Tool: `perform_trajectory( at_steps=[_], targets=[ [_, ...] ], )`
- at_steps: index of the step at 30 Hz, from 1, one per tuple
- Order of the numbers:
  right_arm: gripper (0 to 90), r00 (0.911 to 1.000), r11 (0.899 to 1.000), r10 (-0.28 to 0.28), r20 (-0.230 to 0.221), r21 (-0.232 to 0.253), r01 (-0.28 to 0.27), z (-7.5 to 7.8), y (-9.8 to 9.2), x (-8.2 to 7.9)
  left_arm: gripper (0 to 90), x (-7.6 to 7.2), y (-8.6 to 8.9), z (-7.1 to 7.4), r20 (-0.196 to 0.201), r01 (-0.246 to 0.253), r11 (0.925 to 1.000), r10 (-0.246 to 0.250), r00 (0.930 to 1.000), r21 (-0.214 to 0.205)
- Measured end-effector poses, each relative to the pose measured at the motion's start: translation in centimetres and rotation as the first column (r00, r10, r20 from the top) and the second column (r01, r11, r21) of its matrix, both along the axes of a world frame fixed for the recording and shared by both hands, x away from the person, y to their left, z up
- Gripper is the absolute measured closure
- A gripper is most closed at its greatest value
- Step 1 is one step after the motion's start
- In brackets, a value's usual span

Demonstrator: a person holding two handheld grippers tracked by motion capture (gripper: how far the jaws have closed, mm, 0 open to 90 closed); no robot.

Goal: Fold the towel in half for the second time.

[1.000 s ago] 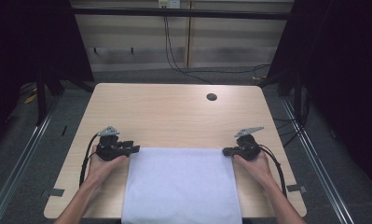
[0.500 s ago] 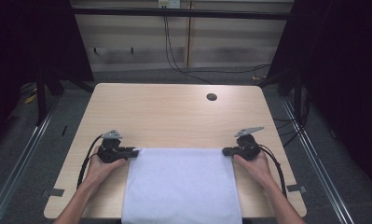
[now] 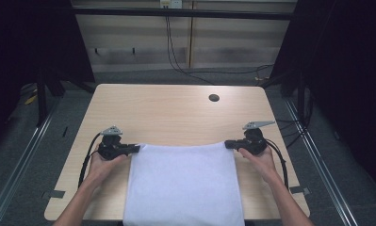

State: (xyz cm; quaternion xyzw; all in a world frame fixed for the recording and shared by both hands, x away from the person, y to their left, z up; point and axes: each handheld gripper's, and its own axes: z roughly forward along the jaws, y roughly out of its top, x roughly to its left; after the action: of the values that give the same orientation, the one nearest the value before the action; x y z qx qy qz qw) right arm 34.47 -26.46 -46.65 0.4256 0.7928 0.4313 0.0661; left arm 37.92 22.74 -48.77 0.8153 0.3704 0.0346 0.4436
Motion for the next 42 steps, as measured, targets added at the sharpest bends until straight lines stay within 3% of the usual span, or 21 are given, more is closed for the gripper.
perform_trajectory(
  at_steps=[2, 4, 8, 11, 17, 20, 22, 27, 30, 33, 38, 42],
  targets=[
    [86.6, 0.9998, 1.000, -0.019, 0.010, 0.019, 0.019, 0.5, -0.3, 0.7, 84.2, 0.7, 0.0, 0.8, 0.025, 0.000, 1.0000, 0.000, 0.9997, 0.004],
    [86.7, 0.9995, 1.000, -0.020, 0.026, 0.019, 0.020, 1.0, -0.5, 1.3, 84.3, 1.4, 0.3, 1.6, 0.039, -0.008, 0.9996, 0.009, 0.9992, -0.028],
    [86.9, 0.9982, 0.998, -0.041, 0.043, 0.046, 0.039, 2.4, -1.1, 2.1, 84.5, 2.6, 0.1, 2.8, 0.050, -0.017, 0.9996, 0.018, 0.9986, -0.025],
    [86.9, 0.9959, 0.998, -0.050, 0.075, 0.053, 0.046, 3.5, -1.0, 2.7, 84.5, 3.3, 0.0, 4.2, 0.081, -0.028, 0.9995, 0.029, 0.9963, -0.011],
    [86.9, 0.9900, 0.995, -0.077, 0.119, 0.071, 0.069, 6.0, -0.9, 4.2, 84.5, 4.4, 0.0, 6.8, 0.144, -0.073, 0.9968, 0.077, 0.9866, -0.033],
    [87.0, 0.9860, 0.993, -0.103, 0.131, 0.071, 0.094, 7.1, -1.3, 4.9, 84.4, 4.9, 0.2, 7.5, 0.148, -0.090, 0.9921, 0.102, 0.9837, -0.088],
    [87.1, 0.9847, 0.993, -0.105, 0.139, 0.074, 0.095, 8.0, -1.7, 5.2, 84.6, 5.2, 0.3, 8.2, 0.163, -0.087, 0.9900, 0.105, 0.9811, -0.111],
    [87.2, 0.9761, 0.991, -0.118, 0.183, 0.079, 0.105, 9.8, -1.7, 5.6, 84.9, 5.8, 0.1, 11.1, 0.220, -0.091, 0.9881, 0.117, 0.9684, -0.124],
    [87.2, 0.9705, 0.989, -0.129, 0.203, 0.099, 0.111, 10.6, -1.8, 5.7, 84.9, 5.3, 0.0, 12.4, 0.246, -0.079, 0.9863, 0.113, 0.9625, -0.144],
    [87.2, 0.9714, 0.992, -0.116, 0.207, 0.081, 0.101, 10.1, -1.6, 5.1, 84.9, 4.7, 0.1, 11.8, 0.251, -0.069, 0.9904, 0.097, 0.9630, -0.119],
    [87.2, 0.9792, 0.994, -0.071, 0.190, 0.095, 0.053, 8.3, -1.7, 3.1, 84.7, 3.0, 0.7, 9.4, 0.227, -0.025, 0.9880, 0.060, 0.9720, -0.152],
    [87.1, 0.9812, 0.994, -0.040, 0.189, 0.107, 0.020, 8.0, -1.8, 1.0, 84.9, 1.0, 1.0, 8.4, 0.240, -0.019, 0.9871, 0.057, 0.9692, -0.159]
  ],
)
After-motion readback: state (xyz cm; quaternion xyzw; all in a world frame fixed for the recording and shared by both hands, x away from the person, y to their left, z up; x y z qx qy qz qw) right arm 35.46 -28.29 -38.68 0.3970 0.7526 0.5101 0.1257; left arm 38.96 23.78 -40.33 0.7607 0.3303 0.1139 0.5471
